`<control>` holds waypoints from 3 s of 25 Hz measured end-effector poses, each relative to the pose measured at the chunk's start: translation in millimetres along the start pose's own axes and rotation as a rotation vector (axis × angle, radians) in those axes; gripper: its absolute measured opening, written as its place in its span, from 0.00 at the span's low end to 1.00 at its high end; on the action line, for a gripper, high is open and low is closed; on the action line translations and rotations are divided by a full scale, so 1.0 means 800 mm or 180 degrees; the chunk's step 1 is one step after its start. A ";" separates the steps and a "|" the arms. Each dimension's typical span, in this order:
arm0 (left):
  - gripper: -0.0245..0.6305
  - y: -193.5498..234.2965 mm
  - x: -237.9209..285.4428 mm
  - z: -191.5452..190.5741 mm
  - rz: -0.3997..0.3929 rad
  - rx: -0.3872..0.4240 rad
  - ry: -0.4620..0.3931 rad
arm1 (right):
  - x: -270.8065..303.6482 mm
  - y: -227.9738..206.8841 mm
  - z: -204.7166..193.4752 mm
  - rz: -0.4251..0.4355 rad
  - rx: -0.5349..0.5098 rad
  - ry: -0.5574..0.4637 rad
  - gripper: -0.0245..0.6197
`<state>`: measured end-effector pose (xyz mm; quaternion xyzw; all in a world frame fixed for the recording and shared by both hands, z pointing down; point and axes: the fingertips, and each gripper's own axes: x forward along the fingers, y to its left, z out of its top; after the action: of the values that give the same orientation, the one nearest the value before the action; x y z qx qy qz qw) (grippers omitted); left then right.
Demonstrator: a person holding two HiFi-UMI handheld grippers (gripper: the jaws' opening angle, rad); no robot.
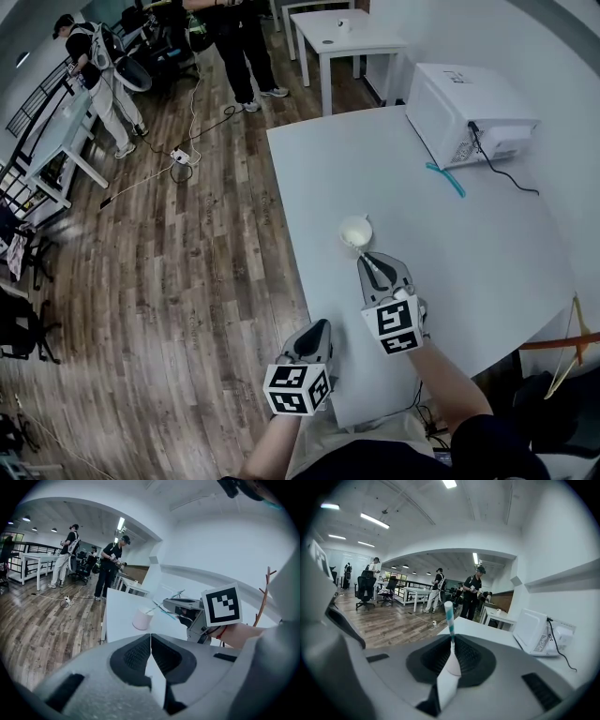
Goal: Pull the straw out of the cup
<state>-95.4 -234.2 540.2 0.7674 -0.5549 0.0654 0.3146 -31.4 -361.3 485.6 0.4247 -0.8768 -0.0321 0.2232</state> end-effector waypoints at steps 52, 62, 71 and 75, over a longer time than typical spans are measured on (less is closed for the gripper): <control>0.07 -0.076 -0.118 -0.033 -0.0377 0.0413 -0.0047 | -0.244 0.091 0.017 -0.0085 0.0500 -0.0430 0.10; 0.07 -0.081 -0.114 -0.027 -0.0410 0.0423 -0.0051 | -0.243 0.092 0.016 -0.0070 0.0584 -0.0444 0.10; 0.07 -0.081 -0.112 -0.026 -0.0415 0.0417 -0.0053 | -0.239 0.092 0.018 -0.0058 0.0605 -0.0480 0.10; 0.07 -0.080 -0.113 -0.025 -0.0421 0.0407 -0.0055 | -0.238 0.095 0.022 -0.0049 0.0606 -0.0494 0.10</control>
<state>-66.9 -137.6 489.1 0.8214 -0.5004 0.0731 0.2638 8.6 -171.0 419.3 0.4469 -0.8872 0.0168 0.1131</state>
